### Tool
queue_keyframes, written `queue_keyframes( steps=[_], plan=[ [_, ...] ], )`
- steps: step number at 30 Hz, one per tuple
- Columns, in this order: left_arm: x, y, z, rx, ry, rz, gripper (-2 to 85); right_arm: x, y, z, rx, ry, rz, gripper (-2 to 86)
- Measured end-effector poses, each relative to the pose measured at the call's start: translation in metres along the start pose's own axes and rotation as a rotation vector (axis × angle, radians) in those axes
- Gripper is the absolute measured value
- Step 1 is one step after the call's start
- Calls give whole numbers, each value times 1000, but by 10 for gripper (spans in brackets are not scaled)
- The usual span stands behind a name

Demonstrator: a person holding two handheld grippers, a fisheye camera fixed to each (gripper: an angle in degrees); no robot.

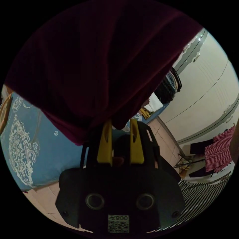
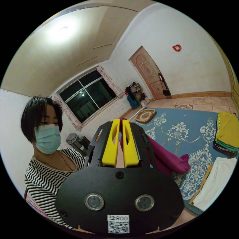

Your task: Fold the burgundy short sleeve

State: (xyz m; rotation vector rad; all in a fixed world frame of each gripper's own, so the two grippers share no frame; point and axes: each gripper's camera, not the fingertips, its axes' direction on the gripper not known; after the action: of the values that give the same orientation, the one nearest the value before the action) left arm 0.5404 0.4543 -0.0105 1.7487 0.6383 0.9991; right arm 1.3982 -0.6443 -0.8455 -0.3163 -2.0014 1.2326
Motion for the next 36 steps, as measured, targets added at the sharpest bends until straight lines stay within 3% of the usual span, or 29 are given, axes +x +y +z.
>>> queue_keyframes(
  steps=[5, 8, 14, 20, 28, 36],
  plan=[
    [47, -37, 10, -6, -20, -25, 36, -5, 4, 12, -12, -12, -7, 14],
    [72, -42, 1, 1, 60, -19, 27, -4, 4, 10, 5, 13, -16, 14],
    [90, -18, -79, 111, 130, -72, 15, 18, 8, -11, 92, 55, 19, 15],
    [104, -30, -200, 275, -8, -113, 10, 53, 13, -36, 201, 37, 87, 14],
    [199, -98, -340, 600, -208, 14, 9, 65, -9, -72, 268, 25, 37, 14],
    [285, -143, -395, 715, -304, 128, 8, 83, -41, -105, 268, 88, -11, 14]
  ],
)
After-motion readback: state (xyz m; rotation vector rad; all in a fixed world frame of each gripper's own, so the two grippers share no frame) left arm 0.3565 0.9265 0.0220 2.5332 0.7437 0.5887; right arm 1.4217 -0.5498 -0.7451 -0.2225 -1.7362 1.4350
